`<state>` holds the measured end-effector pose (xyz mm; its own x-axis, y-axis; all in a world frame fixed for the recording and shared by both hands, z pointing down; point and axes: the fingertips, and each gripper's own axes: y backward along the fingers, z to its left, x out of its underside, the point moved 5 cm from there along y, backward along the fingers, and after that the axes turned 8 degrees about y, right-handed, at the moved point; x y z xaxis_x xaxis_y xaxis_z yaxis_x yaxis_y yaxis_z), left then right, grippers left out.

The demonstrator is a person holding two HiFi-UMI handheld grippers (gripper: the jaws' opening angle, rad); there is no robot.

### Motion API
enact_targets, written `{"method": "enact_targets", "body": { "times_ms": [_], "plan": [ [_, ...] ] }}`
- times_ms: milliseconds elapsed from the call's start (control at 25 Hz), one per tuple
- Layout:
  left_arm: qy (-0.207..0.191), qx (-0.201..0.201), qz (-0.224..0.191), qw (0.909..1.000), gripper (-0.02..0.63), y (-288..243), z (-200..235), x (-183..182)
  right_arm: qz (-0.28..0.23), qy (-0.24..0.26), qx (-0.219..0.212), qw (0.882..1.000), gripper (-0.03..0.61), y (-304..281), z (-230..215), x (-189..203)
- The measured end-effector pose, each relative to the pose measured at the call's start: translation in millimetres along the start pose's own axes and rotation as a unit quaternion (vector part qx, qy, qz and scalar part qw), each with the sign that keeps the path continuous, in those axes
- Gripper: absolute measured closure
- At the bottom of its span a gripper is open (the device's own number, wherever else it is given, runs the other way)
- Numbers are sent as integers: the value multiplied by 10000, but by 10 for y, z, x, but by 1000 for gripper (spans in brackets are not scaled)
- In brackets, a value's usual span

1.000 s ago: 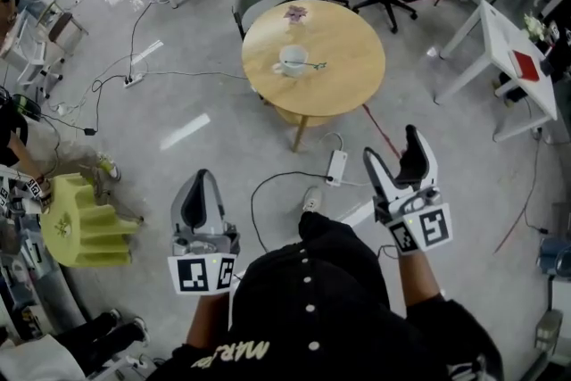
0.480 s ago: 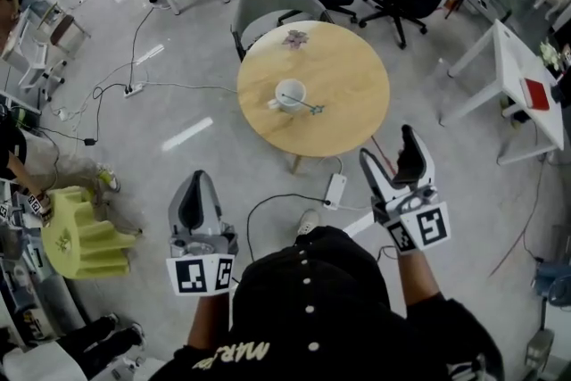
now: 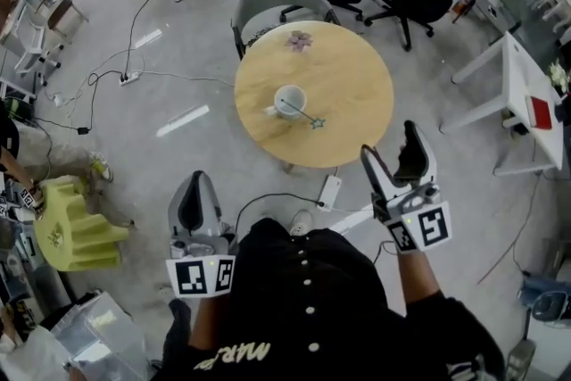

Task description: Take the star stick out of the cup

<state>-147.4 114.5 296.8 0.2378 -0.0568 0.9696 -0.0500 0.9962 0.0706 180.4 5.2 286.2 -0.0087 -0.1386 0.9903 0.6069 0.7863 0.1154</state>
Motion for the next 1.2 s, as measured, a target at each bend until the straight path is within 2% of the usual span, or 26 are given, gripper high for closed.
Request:
{"method": "enact_targets", "body": {
  "times_ms": [280, 840, 1080, 1200],
  "plan": [
    [34, 136, 133, 9998, 618, -405, 254, 101, 133, 18, 108, 9999, 206, -368, -69, 150],
    [-42, 858, 96, 9963, 618, -1799, 839, -229, 26, 94, 702, 9975, 204, -1450, -268, 82],
    [-41, 1203, 255, 9924, 618, -2229, 995, -242, 129, 59, 1002, 9949, 204, -1634, -305, 152],
    [-26, 1303, 377, 9908, 618, -2398, 999, -159, 254, 18, 985, 9948, 201, -1669, -357, 283]
  ]
}}
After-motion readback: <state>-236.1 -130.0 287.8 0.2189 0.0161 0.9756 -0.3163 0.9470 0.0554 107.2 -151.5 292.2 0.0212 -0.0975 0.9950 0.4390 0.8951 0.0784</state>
